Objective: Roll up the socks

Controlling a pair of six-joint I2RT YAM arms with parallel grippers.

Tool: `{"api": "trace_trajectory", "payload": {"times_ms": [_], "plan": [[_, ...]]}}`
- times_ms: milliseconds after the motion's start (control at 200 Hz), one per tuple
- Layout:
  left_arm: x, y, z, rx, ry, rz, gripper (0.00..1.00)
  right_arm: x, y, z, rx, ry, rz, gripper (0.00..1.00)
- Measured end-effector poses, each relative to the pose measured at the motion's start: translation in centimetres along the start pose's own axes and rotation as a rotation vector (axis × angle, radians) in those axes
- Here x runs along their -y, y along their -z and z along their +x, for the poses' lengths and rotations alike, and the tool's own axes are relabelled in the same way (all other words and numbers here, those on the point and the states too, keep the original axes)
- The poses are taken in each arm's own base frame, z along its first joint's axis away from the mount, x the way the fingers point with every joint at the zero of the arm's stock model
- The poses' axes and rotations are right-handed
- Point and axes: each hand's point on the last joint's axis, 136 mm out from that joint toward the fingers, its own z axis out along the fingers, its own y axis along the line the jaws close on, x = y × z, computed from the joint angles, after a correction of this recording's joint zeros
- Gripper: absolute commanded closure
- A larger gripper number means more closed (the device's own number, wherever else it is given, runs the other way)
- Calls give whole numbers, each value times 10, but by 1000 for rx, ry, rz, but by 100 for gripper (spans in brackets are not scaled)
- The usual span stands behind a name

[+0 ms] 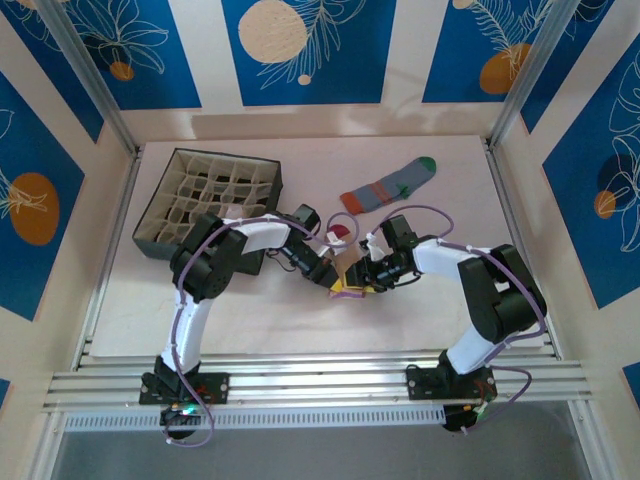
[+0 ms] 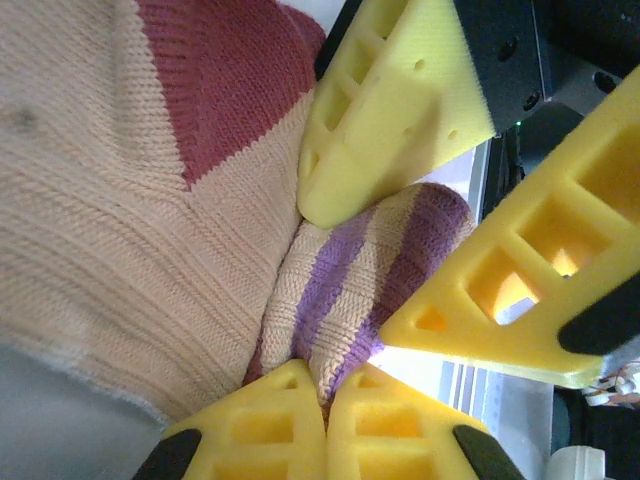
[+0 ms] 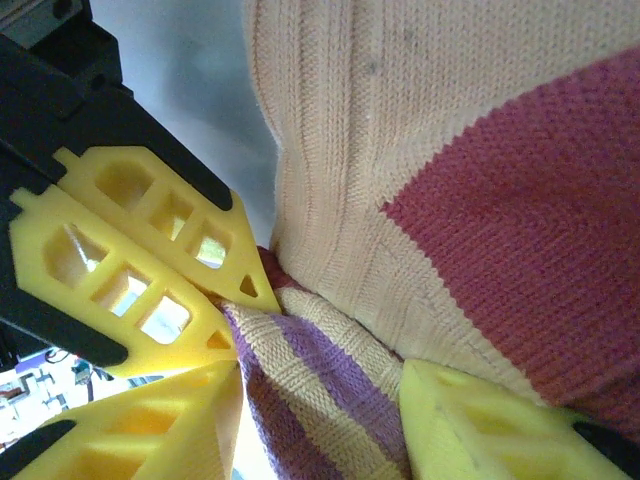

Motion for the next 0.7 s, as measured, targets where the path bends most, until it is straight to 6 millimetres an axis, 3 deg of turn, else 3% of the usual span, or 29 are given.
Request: {"api": "trace_trajectory", "payload": {"times_ms": [105, 255, 390, 485, 700], "plan": [[-1, 0, -1, 4, 11, -2, 100, 1, 0, 1, -2, 8, 24, 62], [-5, 0, -3, 15, 25, -7, 95, 3, 0, -3, -5, 21, 60, 87], [-7, 2, -3, 48, -5, -9, 92, 4, 0, -6, -10, 10, 76, 100], [-7, 3, -4, 68, -32, -27, 83, 4, -1, -6, -22, 0, 81, 100], [-8, 15, -2, 134, -188, -140, 71, 7, -6, -12, -72, -50, 86, 100]]}}
